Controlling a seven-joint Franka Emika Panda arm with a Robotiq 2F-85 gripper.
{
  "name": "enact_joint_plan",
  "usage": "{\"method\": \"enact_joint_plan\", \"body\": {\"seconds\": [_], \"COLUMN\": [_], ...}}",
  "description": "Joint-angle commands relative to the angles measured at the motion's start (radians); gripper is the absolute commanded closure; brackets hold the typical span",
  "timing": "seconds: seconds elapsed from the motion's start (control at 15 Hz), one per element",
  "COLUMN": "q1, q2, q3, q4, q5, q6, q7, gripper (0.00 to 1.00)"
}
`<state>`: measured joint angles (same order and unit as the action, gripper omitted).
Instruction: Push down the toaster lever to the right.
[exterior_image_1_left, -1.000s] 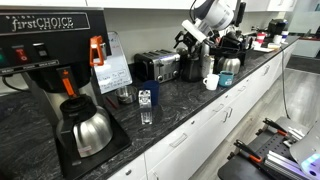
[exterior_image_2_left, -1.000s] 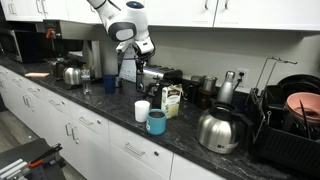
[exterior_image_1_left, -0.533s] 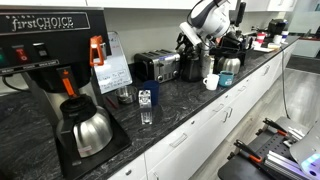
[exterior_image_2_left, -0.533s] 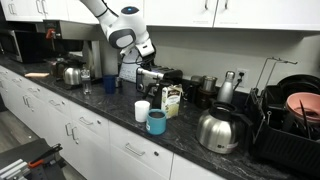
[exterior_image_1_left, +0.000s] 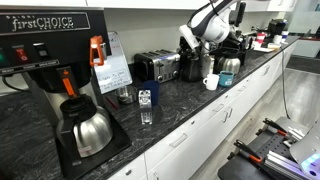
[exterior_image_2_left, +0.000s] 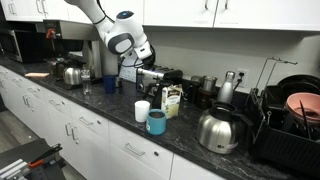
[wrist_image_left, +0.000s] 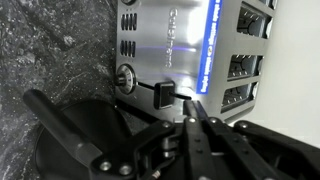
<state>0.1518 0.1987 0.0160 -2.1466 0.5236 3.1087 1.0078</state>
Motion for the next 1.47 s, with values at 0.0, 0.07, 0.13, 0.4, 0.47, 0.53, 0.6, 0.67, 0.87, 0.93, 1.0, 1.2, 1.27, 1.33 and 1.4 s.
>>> {"method": "enact_joint_plan", "body": {"seconds": [0.0,0.07,0.13,0.4,0.47,0.53,0.6,0.67,0.87,0.93,1.0,1.2,1.27,1.33,1.4], "q1": [0.040,0.048,0.057,0.091,0.102,0.113,0.122,0.131,0.162,0.171,0.179,0.197,0.203,0.211,0.219], "q2": [0.018,0.022,0.027,0.056,0.062,0.069,0.076,0.082,0.108,0.116,0.126,0.152,0.159,0.167,0.173], "q3": [-0.043,-0.051,-0.061,-0.090,-0.101,-0.111,-0.121,-0.131,-0.171,-0.181,-0.189,-0.199,-0.204,-0.212,-0.222], "q4": [0.001,0.000,0.000,0.018,0.021,0.028,0.035,0.042,0.067,0.075,0.084,0.110,0.115,0.120,0.123], "q5": [-0.037,-0.043,-0.053,-0.074,-0.082,-0.090,-0.096,-0.100,-0.115,-0.115,-0.114,-0.108,-0.108,-0.111,-0.113], "q6": [0.042,0.043,0.042,0.038,0.041,0.043,0.045,0.045,0.046,0.043,0.040,0.029,0.027,0.025,0.023], "q7": [0.063,0.074,0.087,0.122,0.127,0.133,0.139,0.143,0.162,0.167,0.172,0.181,0.184,0.186,0.188], "gripper": [1.00,1.00,1.00,1.00,1.00,1.00,1.00,1.00,1.00,1.00,1.00,1.00,1.00,1.00,1.00]}}
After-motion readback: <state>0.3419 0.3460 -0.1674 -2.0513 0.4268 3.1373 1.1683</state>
